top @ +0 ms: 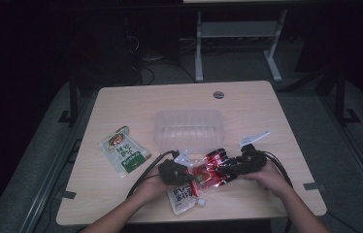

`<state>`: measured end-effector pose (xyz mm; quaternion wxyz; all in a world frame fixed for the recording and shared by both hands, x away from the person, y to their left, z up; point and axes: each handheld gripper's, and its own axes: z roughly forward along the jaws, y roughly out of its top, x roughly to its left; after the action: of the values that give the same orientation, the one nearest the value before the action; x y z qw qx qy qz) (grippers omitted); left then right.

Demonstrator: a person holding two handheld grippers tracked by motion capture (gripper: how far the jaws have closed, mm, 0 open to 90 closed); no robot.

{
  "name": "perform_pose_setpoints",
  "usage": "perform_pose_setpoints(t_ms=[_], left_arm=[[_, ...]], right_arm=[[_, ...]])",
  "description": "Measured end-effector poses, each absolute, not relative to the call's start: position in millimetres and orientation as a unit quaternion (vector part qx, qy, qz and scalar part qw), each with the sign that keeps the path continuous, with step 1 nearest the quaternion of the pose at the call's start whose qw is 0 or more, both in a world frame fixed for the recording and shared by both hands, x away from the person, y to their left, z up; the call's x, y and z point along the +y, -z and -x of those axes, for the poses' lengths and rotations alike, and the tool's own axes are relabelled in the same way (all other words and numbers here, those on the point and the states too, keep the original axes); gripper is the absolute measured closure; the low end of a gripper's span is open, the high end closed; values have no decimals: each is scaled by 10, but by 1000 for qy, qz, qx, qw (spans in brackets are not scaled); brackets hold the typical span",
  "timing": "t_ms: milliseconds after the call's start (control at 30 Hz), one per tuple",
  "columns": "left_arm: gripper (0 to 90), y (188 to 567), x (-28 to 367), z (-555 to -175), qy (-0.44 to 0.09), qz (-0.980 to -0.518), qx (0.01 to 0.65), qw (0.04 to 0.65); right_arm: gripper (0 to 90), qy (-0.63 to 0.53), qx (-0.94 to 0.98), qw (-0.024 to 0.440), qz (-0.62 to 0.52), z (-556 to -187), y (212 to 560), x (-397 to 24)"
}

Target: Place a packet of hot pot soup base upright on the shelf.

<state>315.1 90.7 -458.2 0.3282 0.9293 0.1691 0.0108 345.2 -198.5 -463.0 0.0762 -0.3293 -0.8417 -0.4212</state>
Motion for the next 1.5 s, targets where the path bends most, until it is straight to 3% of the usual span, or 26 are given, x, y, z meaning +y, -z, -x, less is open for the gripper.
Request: perform_pose_setpoints(t_ms=[300,767,1100,1500], left_arm=[[900,4583,911,-3154,-10,-928,172,330],[900,4584,913,-3155,-12,-928,172,331],[900,4586,919,-3159,-7,-928,173,330],[899,4550,950,-3163,8,-922,177,344]], right_arm=[[700,443,-834,83,319,-3436,4573,-2016],[769,444,-844,73,291,-3388,4502,-1879],[888,444,-848,60,282,-3382,4476,-1869],[900,458,-844,62,273,-3372,4445,-1901]])
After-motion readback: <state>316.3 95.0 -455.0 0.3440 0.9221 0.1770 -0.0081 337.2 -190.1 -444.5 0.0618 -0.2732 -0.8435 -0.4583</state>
